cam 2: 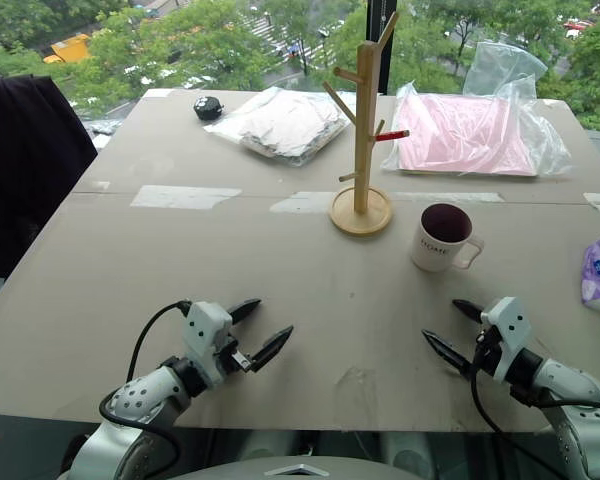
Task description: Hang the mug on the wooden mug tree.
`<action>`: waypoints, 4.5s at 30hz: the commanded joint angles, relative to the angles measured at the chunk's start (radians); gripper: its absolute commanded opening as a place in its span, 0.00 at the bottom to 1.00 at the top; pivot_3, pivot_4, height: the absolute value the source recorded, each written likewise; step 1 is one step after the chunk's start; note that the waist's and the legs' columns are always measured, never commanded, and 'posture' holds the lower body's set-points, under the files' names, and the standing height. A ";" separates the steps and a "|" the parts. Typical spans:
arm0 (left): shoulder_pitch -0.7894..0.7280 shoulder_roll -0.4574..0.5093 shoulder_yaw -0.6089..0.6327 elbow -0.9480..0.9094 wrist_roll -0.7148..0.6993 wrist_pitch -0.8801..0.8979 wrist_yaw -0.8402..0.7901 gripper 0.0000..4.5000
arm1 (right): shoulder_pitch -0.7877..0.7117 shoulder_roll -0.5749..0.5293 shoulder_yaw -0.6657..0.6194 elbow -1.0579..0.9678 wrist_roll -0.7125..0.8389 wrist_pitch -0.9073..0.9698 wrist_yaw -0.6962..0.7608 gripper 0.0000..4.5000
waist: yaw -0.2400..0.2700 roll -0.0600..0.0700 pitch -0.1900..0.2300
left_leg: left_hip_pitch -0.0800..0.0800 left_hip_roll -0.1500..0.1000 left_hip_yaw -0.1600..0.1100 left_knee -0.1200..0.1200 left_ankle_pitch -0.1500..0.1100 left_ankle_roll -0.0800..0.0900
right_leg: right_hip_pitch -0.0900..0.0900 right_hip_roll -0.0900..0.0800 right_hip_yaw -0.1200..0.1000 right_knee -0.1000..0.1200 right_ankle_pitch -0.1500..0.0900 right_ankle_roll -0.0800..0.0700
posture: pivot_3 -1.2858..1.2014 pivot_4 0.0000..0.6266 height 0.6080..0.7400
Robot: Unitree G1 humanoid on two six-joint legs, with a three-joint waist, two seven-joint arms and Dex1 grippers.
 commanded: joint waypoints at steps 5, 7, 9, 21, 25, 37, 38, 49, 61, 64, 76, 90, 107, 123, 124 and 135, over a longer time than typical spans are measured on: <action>0.010 0.022 0.004 0.005 -0.057 -0.038 -0.095 1.00 | -0.012 -0.006 -0.014 0.014 -0.012 -0.023 0.012 0.99 | 0.000 0.000 0.000 | 0.000 0.000 0.000 0.000 0.000 0.000 | 0.000 0.000 0.000 0.000 0.000 0.000 | 0.52 0.24 1.00; 0.005 0.025 0.006 0.012 -0.067 -0.039 -0.113 1.00 | -0.012 -0.003 -0.013 0.009 -0.012 -0.021 0.010 0.99 | 0.000 0.000 0.000 | 0.000 0.000 0.000 0.000 0.000 0.000 | 0.000 0.000 0.000 0.000 0.000 0.000 | 0.52 0.24 1.00; -0.001 0.028 0.007 0.022 -0.069 -0.043 -0.126 1.00 | -0.012 0.000 -0.011 0.011 -0.015 -0.024 0.010 0.99 | 0.001 0.000 0.000 | 0.000 0.000 0.000 0.000 0.000 0.000 | 0.000 0.000 0.000 0.000 0.000 0.000 | 0.52 0.24 1.00; -0.018 0.036 0.018 0.047 -0.077 -0.056 -0.170 1.00 | 0.000 0.004 -0.029 0.022 -0.025 -0.051 -0.005 0.99 | 0.001 0.000 0.000 | 0.000 0.000 0.000 0.000 0.000 0.000 | 0.000 0.000 0.000 0.000 0.000 0.000 | 0.52 0.24 1.00; -0.019 0.036 0.014 0.048 -0.065 -0.062 -0.168 1.00 | 0.001 0.009 -0.042 0.028 -0.032 -0.064 -0.026 0.99 | 0.001 0.000 0.000 | 0.000 0.000 0.000 0.000 0.000 0.000 | 0.000 0.000 0.000 0.000 0.000 -0.001 | 0.52 0.24 1.00; -0.341 0.172 -0.067 -0.132 -0.134 0.170 -0.255 1.00 | -0.213 0.086 -0.199 0.152 0.024 0.007 -0.254 0.99 | 0.000 0.001 0.001 | -0.002 0.000 0.000 0.000 0.000 0.000 | -0.002 0.002 0.001 0.001 0.001 -0.002 | 0.52 0.24 1.00; -0.368 0.183 -0.072 -0.149 -0.153 0.201 -0.262 1.00 | -0.224 0.091 -0.198 0.153 0.031 0.015 -0.259 0.99 | 0.000 0.001 0.001 | -0.002 0.000 0.000 0.000 0.000 0.000 | -0.002 0.002 0.001 0.000 0.001 -0.002 | 0.52 0.24 1.00; -0.529 0.206 -0.103 -0.205 -0.236 0.361 -0.256 1.00 | -0.304 0.124 -0.174 0.201 0.060 0.062 -0.254 0.99 | 0.000 0.001 0.001 | -0.002 -0.001 0.000 0.000 0.000 0.000 | -0.002 0.003 0.002 0.000 0.001 -0.002 | 0.52 0.24 1.00; -0.540 0.190 -0.122 -0.191 -0.233 0.342 -0.255 1.00 | -0.389 0.156 -0.147 0.316 0.041 0.032 -0.235 0.79 | -0.002 0.002 0.001 | -0.002 -0.001 0.000 0.000 0.000 0.000 | -0.002 0.003 0.002 0.000 0.001 -0.002 | 0.52 0.24 1.00; -0.534 0.189 -0.111 -0.177 -0.238 0.332 -0.266 1.00 | -0.390 0.153 -0.134 0.325 0.026 0.018 -0.219 0.47 | -0.001 0.002 0.001 | -0.002 -0.001 0.000 0.000 0.000 0.000 | -0.002 0.003 0.002 0.000 0.001 -0.002 | 0.52 0.24 1.00; -0.452 0.100 -0.079 -0.120 -0.230 0.262 -0.221 1.00 | -0.408 0.127 -0.106 0.303 0.000 0.010 -0.181 0.01 | -0.003 0.002 0.001 | -0.002 -0.001 0.000 0.000 0.000 0.000 | -0.002 0.003 0.002 0.000 0.001 -0.002 | 0.52 0.24 1.00; -0.368 -0.201 -0.009 -0.097 -0.200 0.016 -0.001 1.00 | -0.940 -0.196 0.108 0.504 -0.150 -0.037 0.205 0.01 | -0.020 0.004 0.004 | -0.001 -0.003 -0.002 0.000 0.000 0.000 | 0.000 0.003 0.001 0.001 0.002 -0.002 | 0.52 0.24 1.00; -0.400 -0.221 -0.043 -0.119 -0.190 -0.072 0.032 1.00 | -1.554 -0.157 0.329 1.088 -0.431 -0.414 0.439 0.01 | -0.022 0.005 0.006 | -0.003 -0.002 0.000 -0.001 0.000 0.000 | -0.002 -0.002 0.000 -0.002 0.002 -0.002 | 0.52 0.24 1.00; -0.420 -0.221 -0.053 -0.098 -0.175 -0.086 0.044 1.00 | -1.673 -0.063 0.350 1.211 -0.518 -0.498 0.434 0.39 | -0.022 0.007 0.007 | -0.006 -0.003 -0.001 -0.001 0.003 -0.004 | -0.004 -0.010 -0.001 -0.001 0.002 -0.002 | 0.52 0.24 1.00; -0.417 -0.221 -0.053 -0.102 -0.173 -0.086 0.046 1.00 | -1.675 -0.066 0.346 1.218 -0.519 -0.501 0.427 0.48 | -0.023 0.007 0.007 | -0.006 -0.003 -0.001 -0.001 0.003 -0.005 | -0.004 -0.010 -0.002 -0.001 0.002 -0.002 | 0.52 0.24 1.00; -0.269 -0.123 -0.011 -0.092 -0.118 -0.027 0.076 1.00 | -1.395 -0.181 0.182 1.042 -0.351 -0.310 0.441 0.99 | -0.021 0.007 0.007 | -0.006 -0.003 -0.002 -0.003 0.001 -0.002 | -0.004 -0.011 0.000 -0.002 0.002 -0.002 | 0.52 0.24 1.00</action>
